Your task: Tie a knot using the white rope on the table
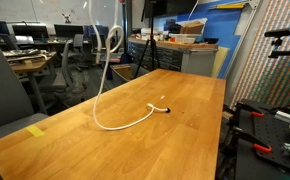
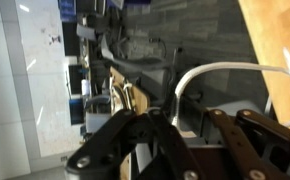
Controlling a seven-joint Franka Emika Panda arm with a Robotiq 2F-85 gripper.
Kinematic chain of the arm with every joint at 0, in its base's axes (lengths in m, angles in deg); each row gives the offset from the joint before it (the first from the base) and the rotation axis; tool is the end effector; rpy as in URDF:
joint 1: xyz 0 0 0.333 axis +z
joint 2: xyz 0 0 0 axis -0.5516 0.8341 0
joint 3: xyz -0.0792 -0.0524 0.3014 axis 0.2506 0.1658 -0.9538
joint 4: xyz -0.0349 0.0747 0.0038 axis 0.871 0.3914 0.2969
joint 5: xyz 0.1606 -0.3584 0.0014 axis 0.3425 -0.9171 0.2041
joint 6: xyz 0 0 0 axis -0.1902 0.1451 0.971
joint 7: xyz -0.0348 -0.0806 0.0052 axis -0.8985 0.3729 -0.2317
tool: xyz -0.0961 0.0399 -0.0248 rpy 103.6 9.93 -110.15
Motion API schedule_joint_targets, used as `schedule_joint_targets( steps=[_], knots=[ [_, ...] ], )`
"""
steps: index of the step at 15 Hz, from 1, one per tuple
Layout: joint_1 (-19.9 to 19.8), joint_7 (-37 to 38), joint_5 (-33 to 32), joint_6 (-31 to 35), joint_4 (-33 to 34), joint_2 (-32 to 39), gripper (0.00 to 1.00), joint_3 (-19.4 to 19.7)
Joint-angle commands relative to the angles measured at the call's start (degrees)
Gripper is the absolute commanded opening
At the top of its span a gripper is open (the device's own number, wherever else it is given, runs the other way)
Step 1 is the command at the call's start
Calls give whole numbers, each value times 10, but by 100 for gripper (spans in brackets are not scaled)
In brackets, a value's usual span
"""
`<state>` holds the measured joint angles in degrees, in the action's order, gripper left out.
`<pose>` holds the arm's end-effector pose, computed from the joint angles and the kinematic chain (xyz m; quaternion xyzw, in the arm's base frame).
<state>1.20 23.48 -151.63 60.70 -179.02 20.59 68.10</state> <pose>0.4555 0.3870 0.5520 0.7131 0.4251 0.2649 0.4905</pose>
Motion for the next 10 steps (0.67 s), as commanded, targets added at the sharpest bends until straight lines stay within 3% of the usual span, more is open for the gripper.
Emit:
schedule_joint_targets(
  steps=[1, 3, 7, 10],
  knots=[
    [-58, 64, 50, -13, -112, -20, 5, -22],
    [-95, 94, 89, 95, -156, 4, 5, -23],
    [-138, 131, 64, 288, -179, 87, 5, -16],
    [-184, 96, 89, 429, -190, 134, 5, 0]
  ],
)
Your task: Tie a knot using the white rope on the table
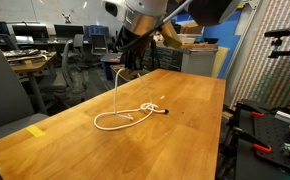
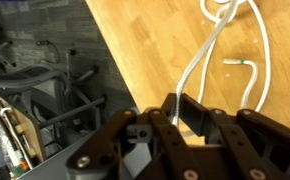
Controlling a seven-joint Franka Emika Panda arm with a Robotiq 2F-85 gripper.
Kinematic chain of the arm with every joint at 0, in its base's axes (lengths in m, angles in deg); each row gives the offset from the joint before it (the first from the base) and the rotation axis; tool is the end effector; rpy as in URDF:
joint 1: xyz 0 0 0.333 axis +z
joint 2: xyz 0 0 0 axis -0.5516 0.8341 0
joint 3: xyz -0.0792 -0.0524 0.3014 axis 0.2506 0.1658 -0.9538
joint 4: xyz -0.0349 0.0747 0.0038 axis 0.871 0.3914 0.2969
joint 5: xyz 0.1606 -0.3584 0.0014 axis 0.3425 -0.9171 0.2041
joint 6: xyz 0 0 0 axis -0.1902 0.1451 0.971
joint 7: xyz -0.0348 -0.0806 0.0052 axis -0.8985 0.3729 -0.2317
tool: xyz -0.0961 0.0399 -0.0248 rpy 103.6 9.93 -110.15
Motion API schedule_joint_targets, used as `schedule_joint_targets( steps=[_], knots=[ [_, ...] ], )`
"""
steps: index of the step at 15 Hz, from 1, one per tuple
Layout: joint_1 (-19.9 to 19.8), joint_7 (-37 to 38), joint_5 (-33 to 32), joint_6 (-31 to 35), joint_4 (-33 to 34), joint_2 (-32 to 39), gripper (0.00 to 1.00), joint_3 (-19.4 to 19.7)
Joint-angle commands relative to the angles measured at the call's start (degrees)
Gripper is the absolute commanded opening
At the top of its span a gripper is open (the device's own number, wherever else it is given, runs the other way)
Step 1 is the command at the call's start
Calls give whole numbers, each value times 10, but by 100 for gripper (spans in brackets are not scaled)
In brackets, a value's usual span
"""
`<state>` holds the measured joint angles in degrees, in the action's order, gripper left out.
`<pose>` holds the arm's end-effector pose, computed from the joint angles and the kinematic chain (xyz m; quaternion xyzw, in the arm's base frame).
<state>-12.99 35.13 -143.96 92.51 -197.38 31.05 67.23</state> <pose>0.4781 0.3189 0.3039 0.8085 0.4802 0.1847 0.2858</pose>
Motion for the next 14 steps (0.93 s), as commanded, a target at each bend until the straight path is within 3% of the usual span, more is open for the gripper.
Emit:
schedule_joint_targets(
  steps=[1, 4, 5, 6, 7, 9, 10, 12, 14],
  knots=[
    [-56, -29, 20, 156, -10, 41, 5, 14],
    [-106, -87, 76, 262, -15, 82, 6, 2],
    [-109, -132, 123, 290, -20, 94, 37, 4],
    [-121, -174, 168, 306, -24, 106, 38, -8],
    [-100, -110, 107, 266, -17, 93, 20, 12],
    [-112, -152, 146, 287, -19, 110, 34, 3],
    [-118, -183, 155, 265, -26, 105, 63, -11],
    [-98, -259, 210, 221, -40, 88, 68, -9],
    [-83, -312, 232, 142, -47, 60, 84, -11]
  ],
)
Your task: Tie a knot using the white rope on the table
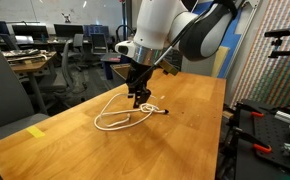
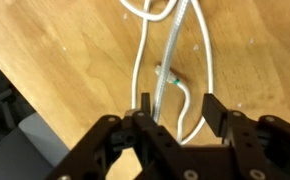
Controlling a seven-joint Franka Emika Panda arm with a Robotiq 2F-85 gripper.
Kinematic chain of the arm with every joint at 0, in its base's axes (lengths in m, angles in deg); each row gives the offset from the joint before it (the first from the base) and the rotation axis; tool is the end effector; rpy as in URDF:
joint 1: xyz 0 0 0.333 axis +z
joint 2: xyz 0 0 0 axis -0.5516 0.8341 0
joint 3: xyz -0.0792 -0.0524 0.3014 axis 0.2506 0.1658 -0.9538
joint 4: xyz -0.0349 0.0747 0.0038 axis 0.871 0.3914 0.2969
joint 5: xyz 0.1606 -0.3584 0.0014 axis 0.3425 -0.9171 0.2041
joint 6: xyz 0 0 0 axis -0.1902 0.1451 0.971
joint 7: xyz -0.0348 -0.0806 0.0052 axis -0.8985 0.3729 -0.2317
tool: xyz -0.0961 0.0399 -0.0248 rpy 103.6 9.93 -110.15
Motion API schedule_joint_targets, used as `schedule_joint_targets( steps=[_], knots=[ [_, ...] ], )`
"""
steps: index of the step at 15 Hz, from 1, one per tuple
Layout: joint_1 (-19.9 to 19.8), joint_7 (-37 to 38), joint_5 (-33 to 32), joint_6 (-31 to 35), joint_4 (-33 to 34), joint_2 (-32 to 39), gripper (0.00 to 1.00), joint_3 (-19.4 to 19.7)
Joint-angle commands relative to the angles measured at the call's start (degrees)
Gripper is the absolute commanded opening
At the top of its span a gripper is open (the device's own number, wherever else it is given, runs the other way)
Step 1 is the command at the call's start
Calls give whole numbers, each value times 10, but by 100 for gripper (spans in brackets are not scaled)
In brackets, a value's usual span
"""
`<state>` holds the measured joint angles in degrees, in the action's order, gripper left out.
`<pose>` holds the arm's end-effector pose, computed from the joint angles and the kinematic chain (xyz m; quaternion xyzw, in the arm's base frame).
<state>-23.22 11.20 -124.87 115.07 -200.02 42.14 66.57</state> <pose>0.5014 0.2700 0.2114 0.8244 0.5427 0.1320 0.0915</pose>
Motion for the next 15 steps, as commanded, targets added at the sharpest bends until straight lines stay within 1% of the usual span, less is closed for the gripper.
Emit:
schedule_joint_targets(
  steps=[1, 2, 3, 6, 8, 9, 10, 12, 15],
  knots=[
    [22, -96, 47, -108, -23, -68, 91, -8],
    [23, -120, 51, -122, -32, -96, 98, -14],
    [23, -143, 57, -134, -40, -122, 100, -20],
    [22, -177, 72, -121, -65, -202, 100, -27],
    [25, -181, 88, -123, -87, -264, 100, -24],
    [25, -186, 107, -121, -99, -294, 100, -22],
    [32, -166, 77, -118, -52, -215, 100, -16],
    [31, -171, 90, -121, -74, -264, 100, -17],
    [30, -171, 91, -122, -91, -282, 100, -17]
  ],
)
